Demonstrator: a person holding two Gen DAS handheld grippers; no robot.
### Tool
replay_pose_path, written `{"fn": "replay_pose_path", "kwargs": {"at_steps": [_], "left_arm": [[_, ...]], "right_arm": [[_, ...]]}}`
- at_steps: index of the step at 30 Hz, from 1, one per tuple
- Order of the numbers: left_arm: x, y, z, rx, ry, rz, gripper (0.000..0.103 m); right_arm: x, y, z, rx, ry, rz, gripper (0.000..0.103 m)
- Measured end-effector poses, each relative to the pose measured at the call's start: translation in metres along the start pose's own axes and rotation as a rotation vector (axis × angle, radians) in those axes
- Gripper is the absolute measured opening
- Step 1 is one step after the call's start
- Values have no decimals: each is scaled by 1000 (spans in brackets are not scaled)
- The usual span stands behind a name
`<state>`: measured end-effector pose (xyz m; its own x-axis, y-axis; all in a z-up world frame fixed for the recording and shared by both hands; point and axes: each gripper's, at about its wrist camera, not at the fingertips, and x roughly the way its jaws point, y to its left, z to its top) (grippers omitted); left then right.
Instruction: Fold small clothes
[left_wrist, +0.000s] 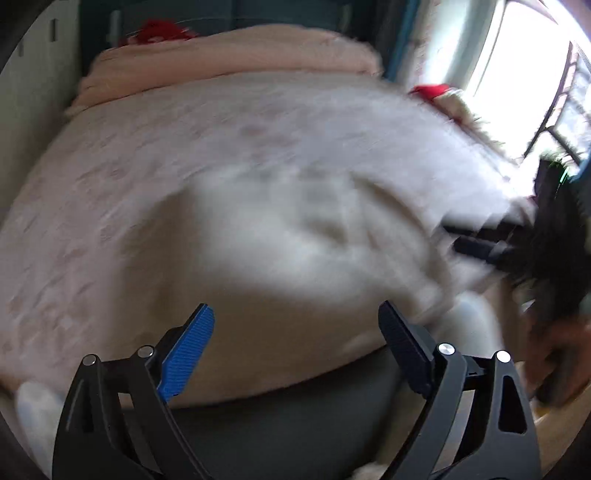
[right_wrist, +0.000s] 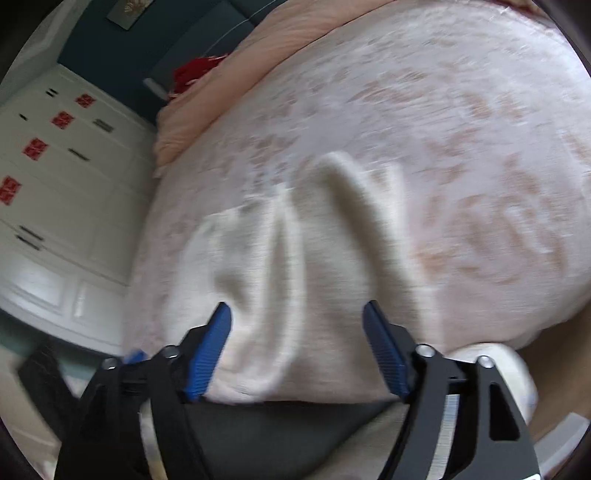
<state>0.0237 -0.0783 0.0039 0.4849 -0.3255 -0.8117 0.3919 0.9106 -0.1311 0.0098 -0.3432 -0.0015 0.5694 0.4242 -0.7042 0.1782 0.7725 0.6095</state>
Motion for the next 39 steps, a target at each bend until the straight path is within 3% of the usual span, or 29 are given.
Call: {"fn": "replay_pose_path", "kwargs": {"at_steps": [4, 8, 9, 10, 11, 13, 17, 20, 22, 25, 28, 31, 32, 33, 34, 39], "left_arm": [[8, 29, -30, -64, 61, 54, 88], [19, 30, -36, 1, 37, 78, 87], [23, 29, -39, 15, 41, 80, 84], [25, 29, -39, 18, 52, 78, 81], [29, 31, -39, 6, 72, 58, 78], [27, 30, -39, -13, 81, 20, 78], [8, 11, -37, 52, 7, 13, 89], [12, 2, -31, 60, 4, 5, 89], [24, -2, -26, 57, 25, 2, 83], [48, -7, -21, 71, 68, 21, 71], [66, -11, -22, 70, 141, 20, 55], [63, -13, -23, 82, 141, 16, 42], [64, -14, -24, 94, 146, 16, 37], [65, -14, -24, 93, 154, 16, 33], [67, -13, -25, 89, 158, 18, 31], [60, -13, -25, 72, 164, 2, 29]], "right_arm": [[51, 26, -7, -9, 127, -4, 81], [86, 38, -17, 27, 222, 9, 82], [92, 42, -17, 30, 228, 14, 73], [95, 48, -17, 22, 227, 16, 42], [97, 54, -15, 9, 226, 22, 32], [85, 68, -6, -18, 182, 54, 24], [20, 101, 23, -116, -16, 121, 22], [-10, 97, 30, -163, -93, 55, 23], [-7, 64, 28, -149, -79, -42, 24], [33, -2, 11, -19, 41, -136, 25], [46, -16, -8, 23, 46, -96, 31], [45, -4, -5, 10, 43, -84, 45], [43, -7, -1, 8, 43, -80, 46], [45, -3, 2, 5, 42, -66, 43], [46, -3, 6, 0, 36, -61, 24], [-15, 16, 5, -114, -139, -41, 20]]}}
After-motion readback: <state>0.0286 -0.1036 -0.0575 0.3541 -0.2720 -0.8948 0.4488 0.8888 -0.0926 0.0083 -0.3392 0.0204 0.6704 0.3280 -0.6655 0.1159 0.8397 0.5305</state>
